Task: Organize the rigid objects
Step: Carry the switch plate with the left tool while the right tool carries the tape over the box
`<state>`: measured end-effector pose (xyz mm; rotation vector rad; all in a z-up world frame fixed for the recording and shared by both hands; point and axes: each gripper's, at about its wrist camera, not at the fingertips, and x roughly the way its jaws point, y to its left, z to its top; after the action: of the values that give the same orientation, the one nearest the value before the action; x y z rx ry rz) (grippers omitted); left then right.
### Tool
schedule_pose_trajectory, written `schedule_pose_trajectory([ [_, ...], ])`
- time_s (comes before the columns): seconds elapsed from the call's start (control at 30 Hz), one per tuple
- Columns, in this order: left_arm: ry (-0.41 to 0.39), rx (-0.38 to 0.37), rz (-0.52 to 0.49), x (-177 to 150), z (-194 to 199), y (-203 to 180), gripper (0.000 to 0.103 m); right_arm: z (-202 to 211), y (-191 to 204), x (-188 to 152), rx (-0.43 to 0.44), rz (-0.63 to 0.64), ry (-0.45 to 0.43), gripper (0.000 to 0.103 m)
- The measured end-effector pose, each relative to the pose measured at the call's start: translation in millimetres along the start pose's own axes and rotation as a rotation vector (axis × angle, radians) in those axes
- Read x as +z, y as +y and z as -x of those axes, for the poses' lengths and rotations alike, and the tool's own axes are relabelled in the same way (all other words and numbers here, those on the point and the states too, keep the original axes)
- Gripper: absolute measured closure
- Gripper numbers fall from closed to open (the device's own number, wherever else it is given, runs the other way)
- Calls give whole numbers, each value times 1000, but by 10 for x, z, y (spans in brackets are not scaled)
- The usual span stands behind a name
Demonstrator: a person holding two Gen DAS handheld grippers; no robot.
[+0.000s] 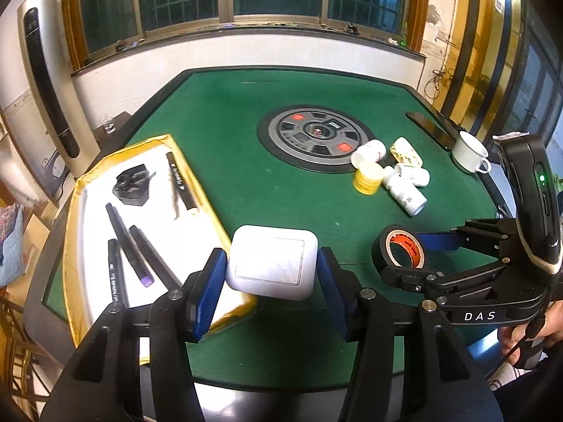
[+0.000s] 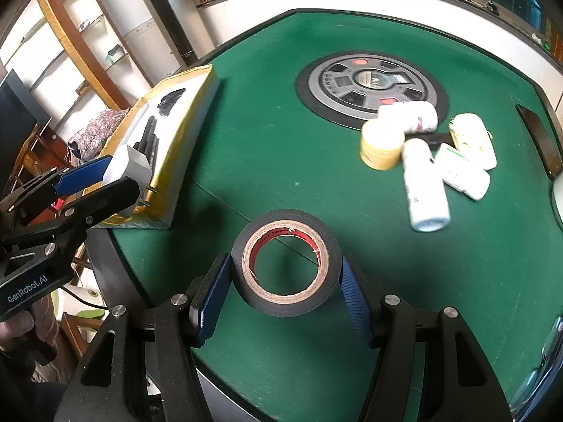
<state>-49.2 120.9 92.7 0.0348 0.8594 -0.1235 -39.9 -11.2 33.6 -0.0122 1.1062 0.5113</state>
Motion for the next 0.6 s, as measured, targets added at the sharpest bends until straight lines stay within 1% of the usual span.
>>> schedule_pose_trajectory([
  [0.3, -15, 22, 61, -20, 69, 360, 52, -57, 273, 177, 18, 34, -14, 46],
  [0.6, -16, 62, 169, -99, 92, 940, 52, -131, 697, 537, 65, 107, -36, 46],
])
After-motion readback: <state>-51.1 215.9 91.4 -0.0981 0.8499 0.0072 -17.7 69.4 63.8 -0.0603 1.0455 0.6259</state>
